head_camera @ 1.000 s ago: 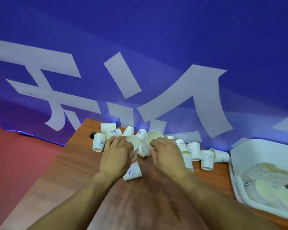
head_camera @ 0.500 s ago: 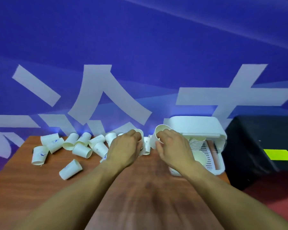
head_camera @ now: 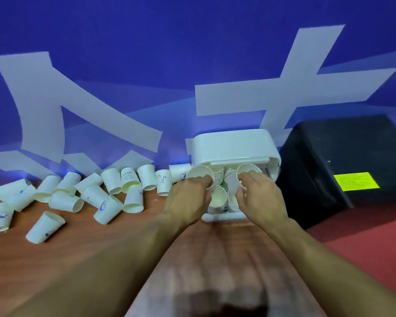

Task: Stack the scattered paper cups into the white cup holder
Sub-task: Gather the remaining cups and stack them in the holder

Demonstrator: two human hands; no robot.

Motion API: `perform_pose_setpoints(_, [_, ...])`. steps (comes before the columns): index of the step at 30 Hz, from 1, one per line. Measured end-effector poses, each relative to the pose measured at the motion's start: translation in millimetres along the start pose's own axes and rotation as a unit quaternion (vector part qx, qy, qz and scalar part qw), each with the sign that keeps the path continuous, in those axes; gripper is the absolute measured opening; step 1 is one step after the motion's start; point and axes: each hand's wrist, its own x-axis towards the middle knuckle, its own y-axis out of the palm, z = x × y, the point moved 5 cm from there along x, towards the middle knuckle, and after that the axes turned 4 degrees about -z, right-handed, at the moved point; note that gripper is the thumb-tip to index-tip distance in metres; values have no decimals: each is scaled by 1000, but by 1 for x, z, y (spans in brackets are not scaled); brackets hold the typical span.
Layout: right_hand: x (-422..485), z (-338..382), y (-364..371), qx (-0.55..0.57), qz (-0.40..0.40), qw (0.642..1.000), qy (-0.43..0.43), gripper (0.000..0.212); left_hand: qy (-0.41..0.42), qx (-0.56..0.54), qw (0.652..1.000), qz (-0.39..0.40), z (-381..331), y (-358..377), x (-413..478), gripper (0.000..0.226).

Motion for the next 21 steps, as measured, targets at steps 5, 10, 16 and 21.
perform_pose_setpoints(5, [-3, -16, 37, -38, 34, 999, -14, 15, 38, 7, 999, 22, -8, 26, 10, 19])
perform_pose_setpoints(10, [-9, -21, 60, -32, 54, 997, -48, 7, 97, 14, 993, 60, -14, 54, 16, 15])
perform_pose_setpoints(16, [-14, -23, 68, -55, 49, 995, -64, 9, 131, 18, 990, 50, -25, 75, 16, 49])
perform_pose_setpoints(21, [-11, -23, 70, -57, 74, 994, -49, 7, 112, 20, 992, 50, -20, 86, 17, 36])
